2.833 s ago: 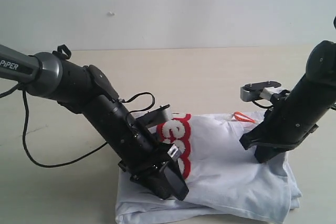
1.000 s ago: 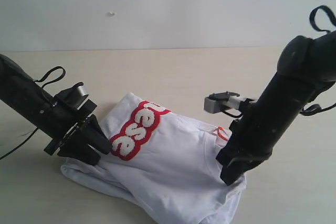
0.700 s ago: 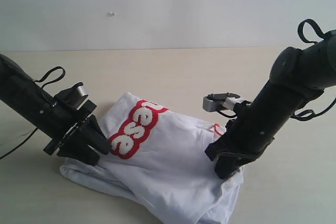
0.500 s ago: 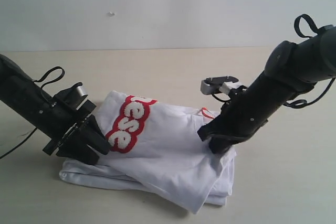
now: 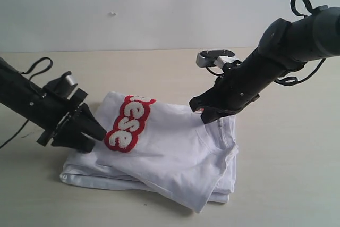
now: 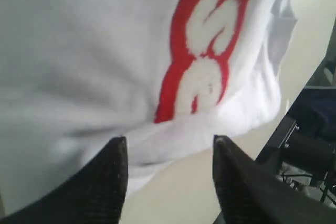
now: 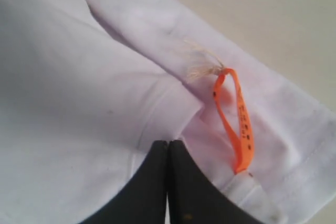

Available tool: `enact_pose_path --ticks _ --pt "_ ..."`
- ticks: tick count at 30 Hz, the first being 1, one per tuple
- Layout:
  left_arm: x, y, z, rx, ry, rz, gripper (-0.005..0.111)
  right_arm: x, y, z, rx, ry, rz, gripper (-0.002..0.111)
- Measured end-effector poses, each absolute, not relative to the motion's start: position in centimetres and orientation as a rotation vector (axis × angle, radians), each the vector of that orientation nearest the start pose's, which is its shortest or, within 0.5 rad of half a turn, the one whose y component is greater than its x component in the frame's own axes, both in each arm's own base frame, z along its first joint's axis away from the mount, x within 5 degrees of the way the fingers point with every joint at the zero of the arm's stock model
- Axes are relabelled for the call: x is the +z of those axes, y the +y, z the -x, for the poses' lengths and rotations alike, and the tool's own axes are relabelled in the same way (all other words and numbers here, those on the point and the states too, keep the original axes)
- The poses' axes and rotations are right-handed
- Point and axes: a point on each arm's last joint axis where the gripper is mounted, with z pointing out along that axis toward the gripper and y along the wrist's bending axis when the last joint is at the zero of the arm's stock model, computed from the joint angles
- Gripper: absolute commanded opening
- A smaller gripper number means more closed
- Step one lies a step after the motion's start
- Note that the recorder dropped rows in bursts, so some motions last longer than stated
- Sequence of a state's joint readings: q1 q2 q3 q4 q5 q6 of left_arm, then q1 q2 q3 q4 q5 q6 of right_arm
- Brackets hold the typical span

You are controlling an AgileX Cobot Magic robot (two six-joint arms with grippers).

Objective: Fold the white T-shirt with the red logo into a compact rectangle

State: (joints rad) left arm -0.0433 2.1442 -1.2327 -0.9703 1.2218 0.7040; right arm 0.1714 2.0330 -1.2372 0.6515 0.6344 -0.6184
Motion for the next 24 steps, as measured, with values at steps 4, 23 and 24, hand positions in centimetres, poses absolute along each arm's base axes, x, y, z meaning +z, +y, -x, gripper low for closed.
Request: enact_pose_path --ticks 4,23,24 --pt "14.5 -7.8 -35.8 -1.411 2.833 -0.247 0.048 15.0 10.1 -37.8 0.555 2.724 0.439 0.000" --pt "19.9 -20.4 -28.1 -1.041 2.413 -1.196 0.000 20.6 7.8 -27.7 0.445 2.736 0.654 0.000" --pt "19.5 -21.4 -28.0 -0.989 2.397 -1.197 0.000 20.9 7.7 -27.0 0.446 2.731 0.655 0.000"
